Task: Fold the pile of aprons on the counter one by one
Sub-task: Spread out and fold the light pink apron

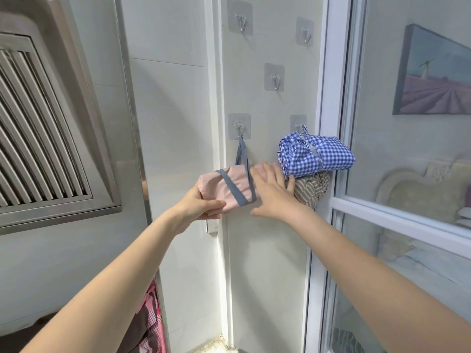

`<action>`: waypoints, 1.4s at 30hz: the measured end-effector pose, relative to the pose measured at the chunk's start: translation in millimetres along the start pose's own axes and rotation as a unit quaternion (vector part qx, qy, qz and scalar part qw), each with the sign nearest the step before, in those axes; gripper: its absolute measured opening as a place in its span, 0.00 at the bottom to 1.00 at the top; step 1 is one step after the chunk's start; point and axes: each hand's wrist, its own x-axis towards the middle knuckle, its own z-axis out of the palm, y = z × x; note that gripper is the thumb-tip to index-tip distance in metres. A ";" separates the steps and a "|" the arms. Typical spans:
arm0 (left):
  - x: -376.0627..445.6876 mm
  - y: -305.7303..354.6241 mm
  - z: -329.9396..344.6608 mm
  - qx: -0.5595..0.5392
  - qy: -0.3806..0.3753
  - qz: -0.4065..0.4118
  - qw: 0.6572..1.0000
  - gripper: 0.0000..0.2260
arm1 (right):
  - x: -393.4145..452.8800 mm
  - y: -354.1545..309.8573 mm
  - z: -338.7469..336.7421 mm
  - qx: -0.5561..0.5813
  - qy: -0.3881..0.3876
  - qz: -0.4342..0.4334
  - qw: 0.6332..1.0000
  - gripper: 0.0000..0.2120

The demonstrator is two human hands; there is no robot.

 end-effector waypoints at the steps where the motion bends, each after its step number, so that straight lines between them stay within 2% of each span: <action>1: 0.2 -4.0 -2.8 0.009 0.008 -0.021 1.000 0.26 | -1.1 0.1 2.4 -0.009 -0.005 -0.011 1.000 0.49; 3: 0.3 -6.5 -5.0 0.030 0.014 -0.043 0.999 0.24 | -3.2 -0.4 3.7 0.031 0.019 -0.023 0.999 0.49; 7: 2.4 5.8 -7.1 0.047 0.035 -0.018 0.998 0.28 | -5.1 -0.2 6.7 0.095 0.108 -0.021 0.989 0.42; 10: 0.3 14.8 -7.2 0.015 0.080 -0.019 0.996 0.21 | -6.4 -0.2 10.3 0.090 0.126 -0.012 0.988 0.41; 13: 2.6 17.9 -5.5 0.026 0.112 0.024 0.993 0.12 | -2.3 -0.2 7.4 0.081 0.120 -0.015 0.989 0.39; 15: 5.7 22.5 -2.9 0.025 0.119 0.046 0.992 0.09 | 1.2 2.1 4.5 0.093 0.109 -0.008 0.990 0.36; 18: 11.9 31.9 4.0 0.037 0.123 0.047 0.991 0.07 | 3.1 6.2 3.2 0.120 0.082 0.013 0.989 0.32; 21: 21.0 36.9 13.5 0.060 0.140 0.027 0.988 0.04 | 3.8 3.0 5.3 0.128 0.085 0.029 0.988 0.29; 26: 35.1 40.1 15.4 0.147 0.186 -0.003 0.971 0.08 | 13.3 -16.9 13.6 0.130 0.075 0.030 0.988 0.33; 30: 36.6 35.5 3.3 0.240 0.155 -0.003 0.958 0.05 | 26.9 -26.1 21.6 0.129 0.065 0.075 0.987 0.33; 36: 40.6 32.6 0.0 0.242 0.153 -0.018 0.958 0.06 | 41.4 -24.5 20.6 0.120 0.052 0.095 0.987 0.36; 39: 36.6 33.5 4.5 0.221 0.148 -0.021 0.964 0.03 | 36.1 -21.8 23.3 0.126 0.066 0.084 0.986 0.35; 42: 28.0 33.6 8.1 0.239 0.139 -0.010 0.961 0.08 | 26.2 -18.9 27.4 0.146 0.087 0.086 0.982 0.32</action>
